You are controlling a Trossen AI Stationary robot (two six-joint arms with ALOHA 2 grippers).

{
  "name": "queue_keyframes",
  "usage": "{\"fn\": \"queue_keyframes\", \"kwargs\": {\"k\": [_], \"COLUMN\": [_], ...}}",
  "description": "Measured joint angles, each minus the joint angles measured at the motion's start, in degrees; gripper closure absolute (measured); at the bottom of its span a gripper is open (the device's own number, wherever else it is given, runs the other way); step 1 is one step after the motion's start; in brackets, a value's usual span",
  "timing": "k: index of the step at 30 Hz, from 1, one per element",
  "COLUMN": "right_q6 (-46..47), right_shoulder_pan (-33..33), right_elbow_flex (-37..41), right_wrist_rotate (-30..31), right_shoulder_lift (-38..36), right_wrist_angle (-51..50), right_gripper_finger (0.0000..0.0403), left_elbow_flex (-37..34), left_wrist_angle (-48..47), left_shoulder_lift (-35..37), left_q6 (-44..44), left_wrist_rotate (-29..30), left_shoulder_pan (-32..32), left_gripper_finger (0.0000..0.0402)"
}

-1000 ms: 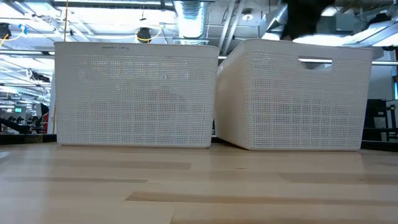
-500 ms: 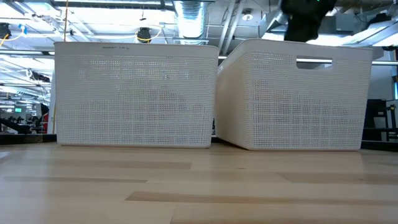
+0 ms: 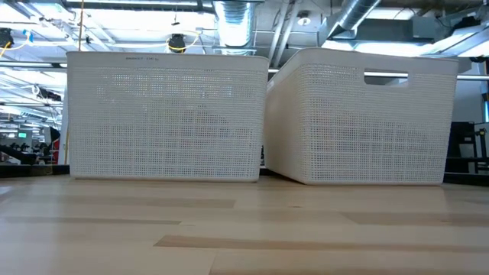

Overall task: Sort clothes
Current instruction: Return to Home Position

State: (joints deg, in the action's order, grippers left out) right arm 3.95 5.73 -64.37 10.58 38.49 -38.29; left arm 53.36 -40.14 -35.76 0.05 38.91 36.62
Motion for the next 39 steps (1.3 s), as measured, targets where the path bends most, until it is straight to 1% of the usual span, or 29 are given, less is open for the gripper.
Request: {"fn": "queue_keyframes", "kwargs": {"k": [2, 4, 8, 10, 13, 15, 17, 19, 21, 23, 25, 28, 30, 35, 39], "right_q6": [0.48, 0.54, 0.38, 0.36, 0.64, 1.61, 2.87, 2.98, 2.2, -0.7, -4.98, -13.49, -17.95, -20.51, -18.79], "right_shoulder_pan": [4.57, 8.96, 16.17, 19.23, 23.35, 26.03, 28.48, 30.61, 32.26, 33.27, 33.62, 32.88, 31.5, 24.11, 14.44], "right_elbow_flex": [1.35, 2.76, 3.91, 3.91, 4.04, 5.3, 7.22, 8.99, 10.44, 12.09, 13.97, 17.9, 20.56, 26.1, 29.69], "right_wrist_rotate": [1.86, 5.24, 11.28, 12.5, 12.8, 12.59, 12.01, 11.99, 11.92, 11.87, 11.86, 11.82, 9.83, -1.43, -12.6], "right_shoulder_lift": [-0.79, -1.62, -2.91, -3.64, -4.3, -4.56, -4.56, -4.58, -4.66, -5.23, -6.14, -8.05, -9.07, -10.42, -10.4], "right_wrist_angle": [1.2, 1.28, 0.81, 0.86, 1.14, 1.97, 2.72, 4.42, 6.39, 9.99, 14.19, 23.56, 28.11, 33.2, 36.04], "right_gripper_finger": [0.0168, 0.0168, 0.0168, 0.0168, 0.0168, 0.0168, 0.0168, 0.0168, 0.0168, 0.0168, 0.0169, 0.0174, 0.0179, 0.0196, 0.0208], "left_elbow_flex": [-3.74, -7.14, -12.4, -14.7, -17.81, -20.07, -22.35, -24.19, -24.89, -25.5, -25.88, -26.45, -26.91, -28.82, -29.93], "left_wrist_angle": [3.2, 4.78, 4.87, 5.12, 5.27, 5.65, 8.31, 13.47, 17.16, 19.43, 20.83, 21.2, 21.43, 21.54, 22.66], "left_shoulder_lift": [4.18, 8.72, 18.28, 22.64, 28.45, 31.9, 34.39, 35.72, 35.44, 34.89, 34.26, 34.03, 33.85, 33.81, 33.8], "left_q6": [0.87, 0.44, -2.52, -3.8, -4.71, -5.05, -4.34, -1.99, 0.74, 2.52, 4.06, 4.35, 3.84, 2.66, 2.41], "left_wrist_rotate": [0.02, 0.5, 1.24, 1.27, 1.15, -0.34, -3.12, -6.79, -9.02, -10.6, -11.39, -11.68, -11.69, -11.69, -11.67], "left_shoulder_pan": [0.37, 0.35, 0.33, 0.33, 0.33, 0.33, 0.33, 0.33, 0.33, 0.33, 0.33, 0.33, 0.33, 0.33, 0.33], "left_gripper_finger": [0.0244, 0.0244, 0.0244, 0.0244, 0.0244, 0.0244, 0.0244, 0.0244, 0.0244, 0.0244, 0.0244, 0.0244, 0.0244, 0.0244, 0.0244]}}
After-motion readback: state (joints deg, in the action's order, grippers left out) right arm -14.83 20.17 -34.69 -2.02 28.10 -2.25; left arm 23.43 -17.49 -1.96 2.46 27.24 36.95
